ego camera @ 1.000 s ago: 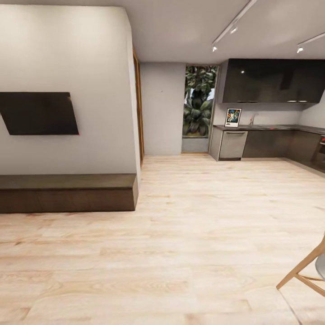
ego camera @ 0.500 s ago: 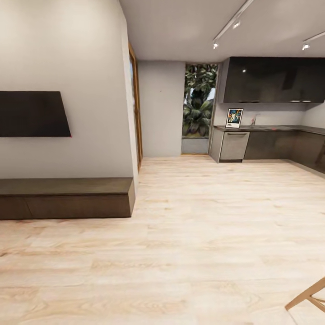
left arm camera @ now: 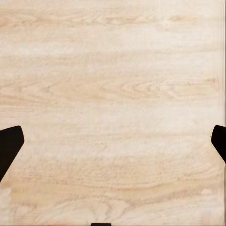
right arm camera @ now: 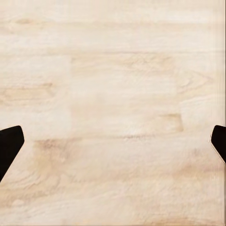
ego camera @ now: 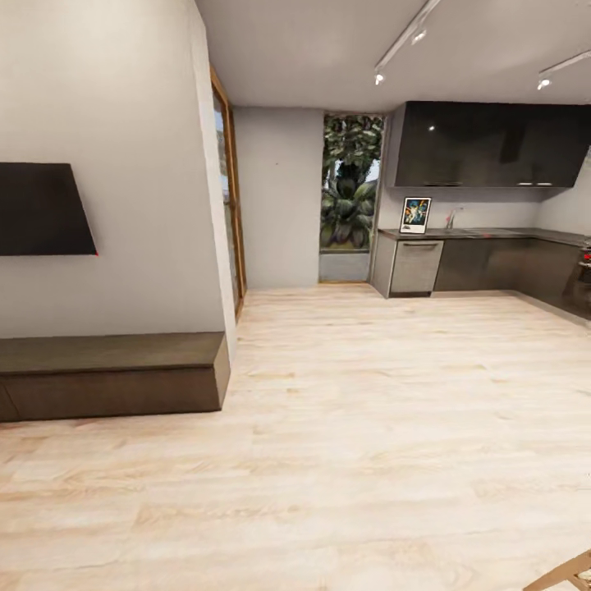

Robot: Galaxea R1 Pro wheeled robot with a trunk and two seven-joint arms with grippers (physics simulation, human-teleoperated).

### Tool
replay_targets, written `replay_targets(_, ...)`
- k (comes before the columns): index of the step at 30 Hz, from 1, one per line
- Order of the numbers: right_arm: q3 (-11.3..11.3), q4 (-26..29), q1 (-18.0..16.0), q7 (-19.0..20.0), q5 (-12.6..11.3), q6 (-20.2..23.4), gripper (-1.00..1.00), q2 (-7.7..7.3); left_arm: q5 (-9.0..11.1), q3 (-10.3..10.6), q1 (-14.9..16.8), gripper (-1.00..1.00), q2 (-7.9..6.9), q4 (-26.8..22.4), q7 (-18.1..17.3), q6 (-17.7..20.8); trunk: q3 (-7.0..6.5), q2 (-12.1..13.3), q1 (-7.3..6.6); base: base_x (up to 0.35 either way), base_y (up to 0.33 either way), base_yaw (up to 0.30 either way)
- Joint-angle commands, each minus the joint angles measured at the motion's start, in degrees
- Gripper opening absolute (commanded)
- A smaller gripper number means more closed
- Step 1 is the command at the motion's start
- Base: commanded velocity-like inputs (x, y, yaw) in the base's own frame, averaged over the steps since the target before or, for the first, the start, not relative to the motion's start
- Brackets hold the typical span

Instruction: Pick up the poster from the kitchen countertop and hang it on one of the wall nails in the kitchen.

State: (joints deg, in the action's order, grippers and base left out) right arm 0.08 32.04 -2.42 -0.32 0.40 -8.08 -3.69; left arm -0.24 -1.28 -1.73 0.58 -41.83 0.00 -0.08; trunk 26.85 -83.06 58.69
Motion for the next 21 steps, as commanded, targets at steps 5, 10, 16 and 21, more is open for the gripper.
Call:
replay_targets(5, 0.0, -0.1, 0.0, 0.0, 0.0, -0.2, 1.0, 0.0, 0.0, -0.1, 0.0, 1.0, 0.04, -0.1, 0.0, 0.0, 0.05, 0.0, 0.04, 0.339, -0.079, -0.18)
replay_targets(10, 0.1, -0.1, 0.0, 0.0, 0.0, -0.2, 1.0, 0.0, 0.0, -0.1, 0.0, 1.0, 0.04, -0.1, 0.0, 0.0, 0.05, 0.0, 0.04, 0.339, -0.079, -0.029)
replay_targets(16, 0.0, -0.1, 0.0, 0.0, 0.0, -0.3, 1.0, 0.0, 0.0, -0.1, 0.0, 1.0, 0.04, -0.1, 0.0, 0.0, 0.05, 0.0, 0.04, 0.339, -0.079, -0.006)
replay_targets(21, 0.0, -0.1, 0.0, 0.0, 0.0, -0.3, 1.0, 0.0, 0.0, -0.1, 0.0, 1.0, 0.04, -0.1, 0.0, 0.0, 0.05, 0.0, 0.04, 0.338, -0.08, -0.001)
